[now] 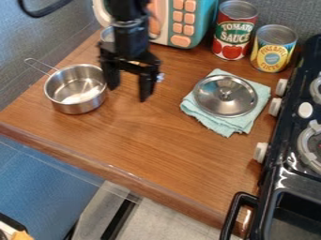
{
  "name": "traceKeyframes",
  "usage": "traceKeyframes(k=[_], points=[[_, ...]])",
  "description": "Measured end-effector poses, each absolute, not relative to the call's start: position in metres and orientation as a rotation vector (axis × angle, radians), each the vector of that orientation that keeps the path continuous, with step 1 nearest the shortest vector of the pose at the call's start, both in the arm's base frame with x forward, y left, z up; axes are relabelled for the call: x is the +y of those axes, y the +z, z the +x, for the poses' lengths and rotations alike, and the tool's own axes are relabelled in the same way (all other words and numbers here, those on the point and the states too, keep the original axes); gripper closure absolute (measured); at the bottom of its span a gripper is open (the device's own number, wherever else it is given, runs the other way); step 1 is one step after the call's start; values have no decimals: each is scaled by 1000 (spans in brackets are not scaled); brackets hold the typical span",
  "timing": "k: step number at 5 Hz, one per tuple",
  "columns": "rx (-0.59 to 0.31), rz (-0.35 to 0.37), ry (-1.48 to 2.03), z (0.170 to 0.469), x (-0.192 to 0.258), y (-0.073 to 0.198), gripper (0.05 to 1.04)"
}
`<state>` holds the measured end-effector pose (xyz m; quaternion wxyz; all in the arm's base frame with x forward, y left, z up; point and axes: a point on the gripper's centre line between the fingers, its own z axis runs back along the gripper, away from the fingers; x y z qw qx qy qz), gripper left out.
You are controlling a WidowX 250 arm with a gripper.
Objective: Move the silver pot to the bottom of the table
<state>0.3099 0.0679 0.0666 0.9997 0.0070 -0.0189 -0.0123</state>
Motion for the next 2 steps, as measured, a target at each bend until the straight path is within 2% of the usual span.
traceKeyframes(k=[2], points=[[7,35,-25,301,97,54,83]])
